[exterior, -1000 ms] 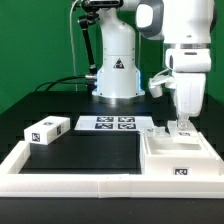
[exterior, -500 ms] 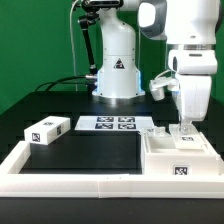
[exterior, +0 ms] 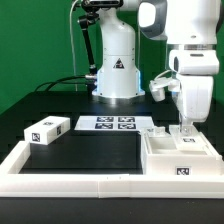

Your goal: Assemble cabinet

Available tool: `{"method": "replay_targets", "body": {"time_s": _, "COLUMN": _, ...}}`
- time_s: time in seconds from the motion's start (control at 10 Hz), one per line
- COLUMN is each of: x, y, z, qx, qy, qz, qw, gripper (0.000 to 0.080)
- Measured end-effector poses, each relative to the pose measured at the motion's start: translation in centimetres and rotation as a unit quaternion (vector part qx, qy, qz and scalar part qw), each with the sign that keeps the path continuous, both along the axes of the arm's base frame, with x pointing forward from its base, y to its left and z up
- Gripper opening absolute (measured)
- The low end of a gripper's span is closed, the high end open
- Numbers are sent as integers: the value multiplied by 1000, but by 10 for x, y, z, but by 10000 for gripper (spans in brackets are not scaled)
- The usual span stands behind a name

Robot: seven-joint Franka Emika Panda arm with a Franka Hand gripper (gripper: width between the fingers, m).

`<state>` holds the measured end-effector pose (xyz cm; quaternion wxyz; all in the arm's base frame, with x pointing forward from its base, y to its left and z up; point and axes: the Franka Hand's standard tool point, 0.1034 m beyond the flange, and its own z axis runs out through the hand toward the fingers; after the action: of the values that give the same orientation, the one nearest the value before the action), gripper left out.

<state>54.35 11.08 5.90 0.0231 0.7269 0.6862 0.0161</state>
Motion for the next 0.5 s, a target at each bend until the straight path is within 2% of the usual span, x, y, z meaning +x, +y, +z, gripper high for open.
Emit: {"method": "replay_targets", "body": {"time_s": 0.5, "x": 37, "y": -2, "z": 0, "qx": -3, "qy": -1, "qz": -2, "qw": 1000, "gripper": 69}}
